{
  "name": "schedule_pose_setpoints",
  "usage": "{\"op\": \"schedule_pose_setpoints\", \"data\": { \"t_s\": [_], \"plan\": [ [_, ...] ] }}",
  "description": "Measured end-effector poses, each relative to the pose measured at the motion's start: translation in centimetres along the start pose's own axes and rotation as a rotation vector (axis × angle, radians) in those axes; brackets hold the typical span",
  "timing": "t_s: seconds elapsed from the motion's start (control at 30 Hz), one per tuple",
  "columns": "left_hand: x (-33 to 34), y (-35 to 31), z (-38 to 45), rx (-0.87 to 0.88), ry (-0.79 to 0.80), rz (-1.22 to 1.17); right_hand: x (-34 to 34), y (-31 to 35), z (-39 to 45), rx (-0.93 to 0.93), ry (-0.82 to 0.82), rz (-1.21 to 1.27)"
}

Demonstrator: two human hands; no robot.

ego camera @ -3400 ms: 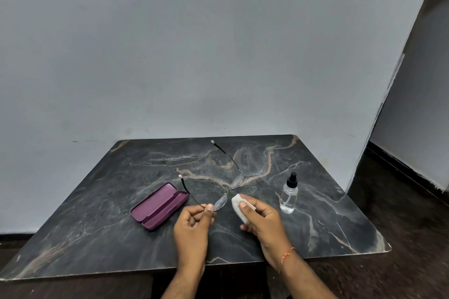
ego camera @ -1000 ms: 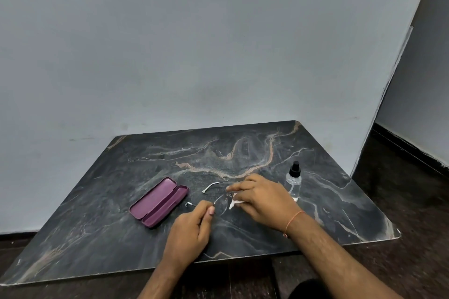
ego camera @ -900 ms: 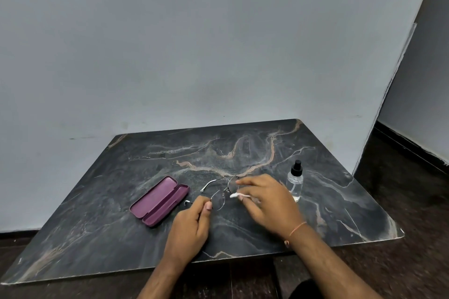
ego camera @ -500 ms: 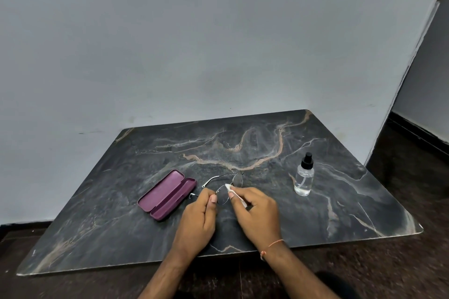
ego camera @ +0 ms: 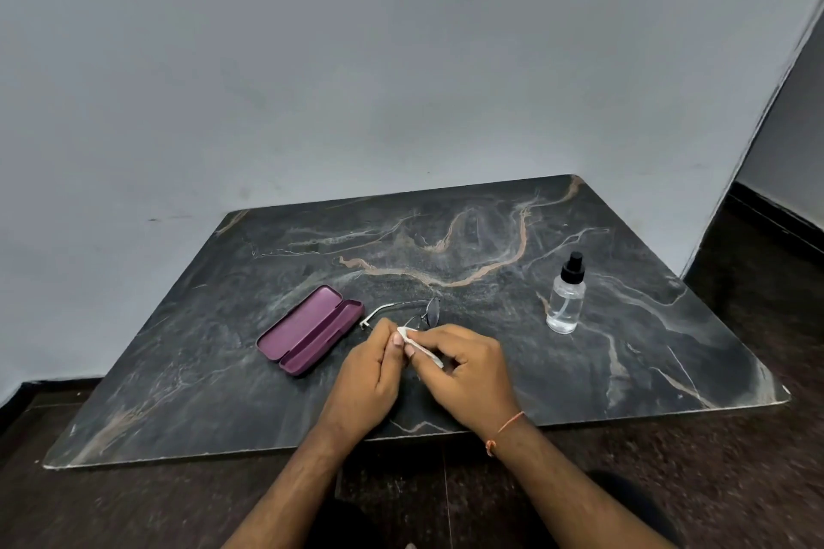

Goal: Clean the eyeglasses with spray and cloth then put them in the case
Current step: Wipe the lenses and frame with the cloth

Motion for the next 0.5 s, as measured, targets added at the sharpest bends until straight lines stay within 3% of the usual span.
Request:
{"op": "schedule_pose_setpoints", "data": {
  "t_s": [0.37,0.5],
  "plan": [
    [1.1,1.1,0.3,-0.040,0.060,-0.129,-1.4,-2.3,0.5,0.196,-0.123,-0.052],
    [1.3,1.2,0.3,-0.034,0.082,-0.118,-1.5,-1.9,0.6,0.172,-0.125,-0.061]
  ]
}}
Point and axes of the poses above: each hand's wrist, its own z-axis towards the middle knuckle, its own x-axis out of the palm, y = z × x, the point moved 9 cm from there along z, towards the middle knuckle, and after that the axes turned 6 degrees about z, right-handed, at the moved point
